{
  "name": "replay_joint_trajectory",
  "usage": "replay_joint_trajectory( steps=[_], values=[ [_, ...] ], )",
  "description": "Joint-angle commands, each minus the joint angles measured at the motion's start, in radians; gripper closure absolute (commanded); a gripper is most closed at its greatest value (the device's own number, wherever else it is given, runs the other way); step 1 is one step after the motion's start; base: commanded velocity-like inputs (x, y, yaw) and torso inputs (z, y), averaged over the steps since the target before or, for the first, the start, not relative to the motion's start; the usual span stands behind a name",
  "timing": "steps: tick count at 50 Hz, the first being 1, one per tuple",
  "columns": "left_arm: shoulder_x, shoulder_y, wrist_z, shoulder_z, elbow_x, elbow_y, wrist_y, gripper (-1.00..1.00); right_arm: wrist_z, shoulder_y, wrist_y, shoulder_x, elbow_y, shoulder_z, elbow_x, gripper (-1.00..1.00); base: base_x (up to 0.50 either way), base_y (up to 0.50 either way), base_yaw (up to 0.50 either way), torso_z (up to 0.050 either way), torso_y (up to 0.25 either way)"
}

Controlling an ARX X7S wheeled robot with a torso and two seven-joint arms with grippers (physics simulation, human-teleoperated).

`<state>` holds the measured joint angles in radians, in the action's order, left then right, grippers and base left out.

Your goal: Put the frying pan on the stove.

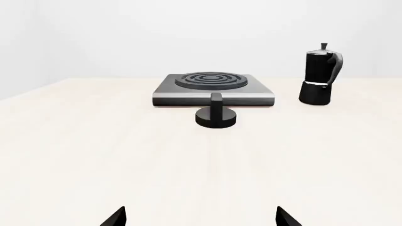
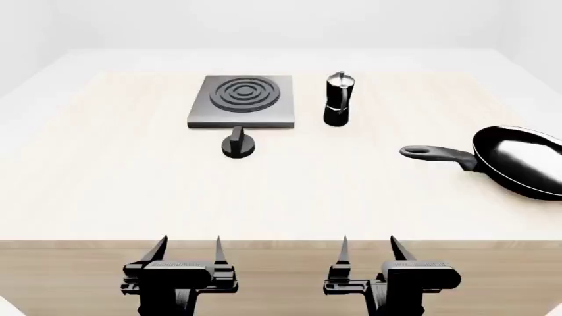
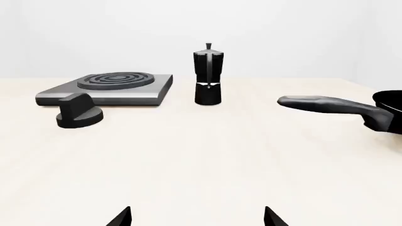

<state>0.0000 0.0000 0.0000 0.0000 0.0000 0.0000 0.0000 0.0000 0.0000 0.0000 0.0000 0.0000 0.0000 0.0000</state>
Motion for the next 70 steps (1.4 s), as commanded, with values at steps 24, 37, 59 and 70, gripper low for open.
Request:
replay_joint_trajectory(
  steps=[24,37,59,70],
  values=[
    [-0.086,0.012,-0.068,0.096,-0.019,0.254,-0.137,-1.00,0.084,-0.032,0.139,0.078,-0.295,-0.109,0.001,-1.00,0.00,0.00,0.00,0.000,0.000],
    [-0.107,0.012,-0.084,0.107,-0.037,0.299,-0.160,-1.00,0.098,-0.023,0.178,0.095,-0.368,-0.123,0.022,-1.00,0.21,0.00,0.00,0.000,0.000],
    [-0.133,0.015,-0.107,0.122,-0.064,0.321,-0.165,-1.00,0.122,-0.015,0.201,0.120,-0.401,-0.149,0.047,-1.00,0.33,0.00,0.00,0.000,0.000],
    [-0.141,0.018,-0.116,0.132,-0.073,0.319,-0.161,-1.00,0.134,-0.017,0.199,0.132,-0.406,-0.159,0.059,-1.00,0.34,0.00,0.00,0.000,0.000]
  ],
)
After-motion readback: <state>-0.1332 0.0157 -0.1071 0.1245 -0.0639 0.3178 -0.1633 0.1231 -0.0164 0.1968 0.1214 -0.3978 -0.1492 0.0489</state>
